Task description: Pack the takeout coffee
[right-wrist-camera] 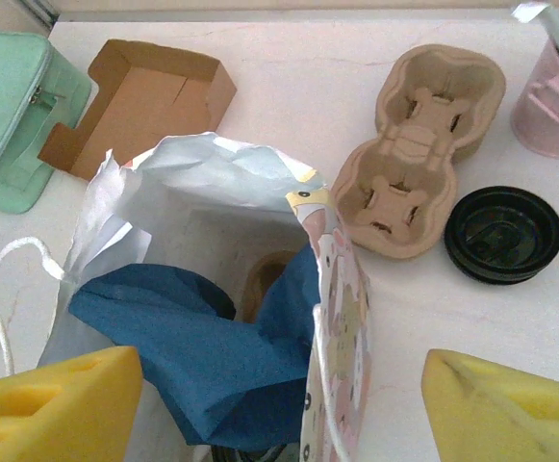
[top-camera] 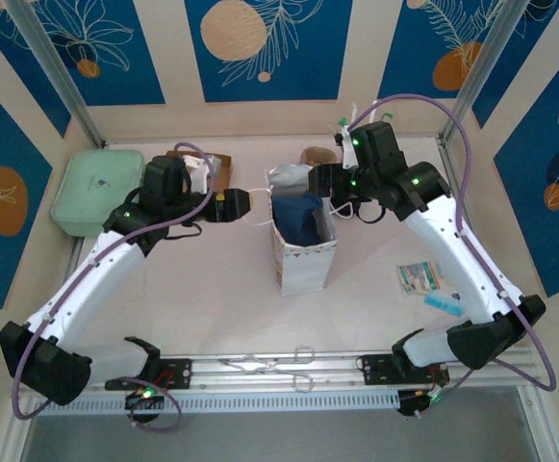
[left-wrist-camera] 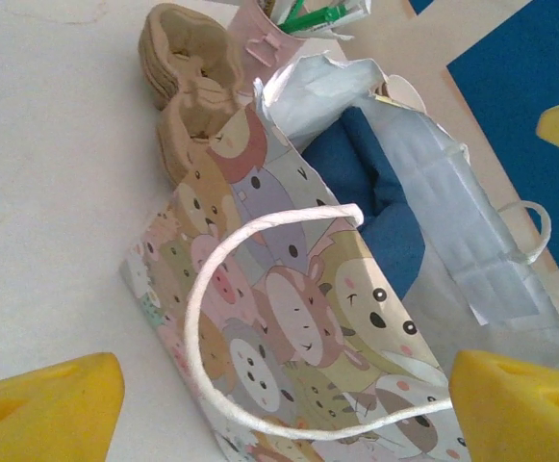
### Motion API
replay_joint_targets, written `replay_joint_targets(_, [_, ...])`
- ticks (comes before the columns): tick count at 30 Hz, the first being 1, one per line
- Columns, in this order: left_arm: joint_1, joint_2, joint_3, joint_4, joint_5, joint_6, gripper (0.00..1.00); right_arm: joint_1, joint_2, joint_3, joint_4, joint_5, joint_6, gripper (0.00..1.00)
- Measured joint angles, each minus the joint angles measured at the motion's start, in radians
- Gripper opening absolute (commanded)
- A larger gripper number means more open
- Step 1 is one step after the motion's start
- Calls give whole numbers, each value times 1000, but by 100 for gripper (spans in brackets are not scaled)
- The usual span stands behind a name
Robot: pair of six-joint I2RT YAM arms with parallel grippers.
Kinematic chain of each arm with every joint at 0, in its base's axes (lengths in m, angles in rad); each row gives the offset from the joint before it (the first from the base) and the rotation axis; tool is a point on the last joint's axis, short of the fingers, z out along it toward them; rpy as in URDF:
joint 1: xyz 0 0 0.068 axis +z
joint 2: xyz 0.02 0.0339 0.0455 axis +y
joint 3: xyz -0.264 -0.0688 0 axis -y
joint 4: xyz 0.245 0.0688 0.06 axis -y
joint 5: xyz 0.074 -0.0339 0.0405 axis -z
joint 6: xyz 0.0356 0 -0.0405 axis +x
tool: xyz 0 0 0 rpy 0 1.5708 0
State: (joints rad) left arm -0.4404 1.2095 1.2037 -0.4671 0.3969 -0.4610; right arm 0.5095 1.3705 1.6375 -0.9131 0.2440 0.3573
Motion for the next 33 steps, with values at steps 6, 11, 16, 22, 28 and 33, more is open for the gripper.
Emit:
replay_joint_targets(6, [0, -32, 2, -25, -76, 34, 92, 0, -75, -24, 37, 50, -17, 82])
replay_joint_targets(11, [0, -90, -1, -21, -134, 54, 95, 0, -159, -66, 77, 94, -28, 83])
replay_joint_targets(16, [0, -162, -16, -10, -195, 79, 97, 0, -225, -119, 120, 137, -43, 86])
replay_joint_targets(22, [0, -216, -37, 9, -258, 113, 99, 0, -286, -164, 161, 166, -56, 87])
replay_joint_targets(28, [0, -270, -69, 18, -308, 143, 100, -2, -334, -194, 188, 190, -70, 89])
replay_joint_targets(33, [0, -303, -80, 18, -344, 163, 100, -2, -376, -220, 204, 212, -78, 90])
